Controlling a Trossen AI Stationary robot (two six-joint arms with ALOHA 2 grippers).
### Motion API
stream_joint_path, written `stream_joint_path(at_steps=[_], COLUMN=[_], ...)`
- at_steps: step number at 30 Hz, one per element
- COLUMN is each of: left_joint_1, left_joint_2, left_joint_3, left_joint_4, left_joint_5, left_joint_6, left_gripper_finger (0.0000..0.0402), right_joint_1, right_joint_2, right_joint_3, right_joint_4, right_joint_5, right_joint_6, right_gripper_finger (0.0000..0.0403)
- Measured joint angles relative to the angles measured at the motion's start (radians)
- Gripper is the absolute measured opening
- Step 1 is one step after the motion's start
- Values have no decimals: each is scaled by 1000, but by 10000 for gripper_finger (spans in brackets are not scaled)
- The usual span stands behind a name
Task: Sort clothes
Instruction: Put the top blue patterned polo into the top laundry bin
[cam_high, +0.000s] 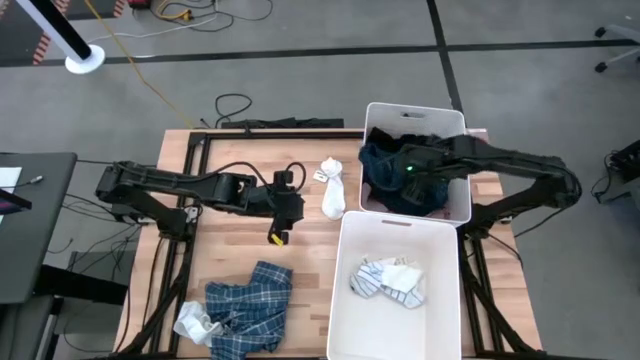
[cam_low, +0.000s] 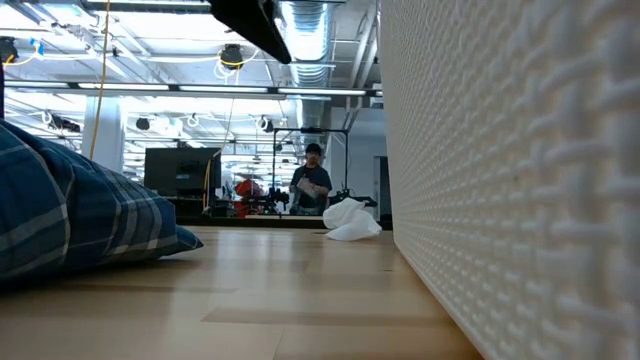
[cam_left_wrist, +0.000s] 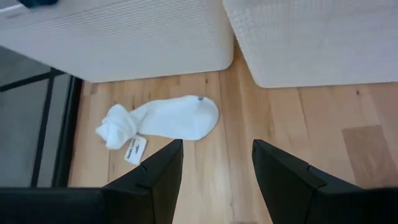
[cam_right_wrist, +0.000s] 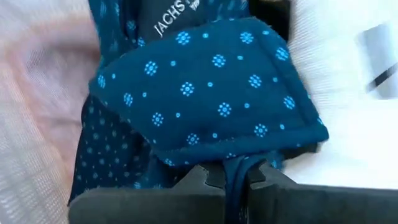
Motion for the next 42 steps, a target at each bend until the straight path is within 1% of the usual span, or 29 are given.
stream_joint_path(at_steps=[3, 5, 9, 11, 15, 18, 19, 23, 27, 31, 36, 39, 42], left_joint_1=[11, 21, 61, 87, 144, 197, 217, 286, 332, 387, 486, 539, 590], left_joint_2=[21, 37, 99, 145, 252, 311, 322, 347, 343, 334, 336, 334, 341], left_joint_3=[-2, -1, -1, -1, -1, -1, -1, -1, -1, -1, -1, -1, -1], left_joint_4=[28, 50, 108, 131, 181, 225, 254, 404, 465, 441, 288, 216, 242], left_joint_5=[22, 27, 97, 133, 152, 161, 190, 360, 449, 550, 703, 729, 746], left_joint_6=[20, 35, 52, 62, 96, 120, 126, 123, 154, 197, 277, 331, 354], left_gripper_finger=[188, 188, 188, 188, 188, 188, 188, 188, 188, 188, 188, 188, 188], right_joint_1=[-29, -49, -91, -105, -118, -111, -105, -78, -52, -23, 19, 41, 66], right_joint_2=[0, 0, 0, 0, -1, -6, -8, -26, -56, -89, -118, -129, -131], right_joint_3=[-105, -169, -262, -289, -308, -310, -310, -310, -310, -310, -310, -310, -310], right_joint_4=[72, 143, 252, 271, 282, 284, 288, 312, 339, 343, 350, 362, 378], right_joint_5=[-53, -109, -213, -234, -253, -290, -305, -356, -402, -435, -436, -436, -435], right_joint_6=[-24, -51, -89, -92, -98, -100, -101, -106, -108, -94, -66, -61, -61], right_gripper_finger=[13, 13, 22, 29, 40, 45, 46, 52, 66, 96, 159, 200, 233])
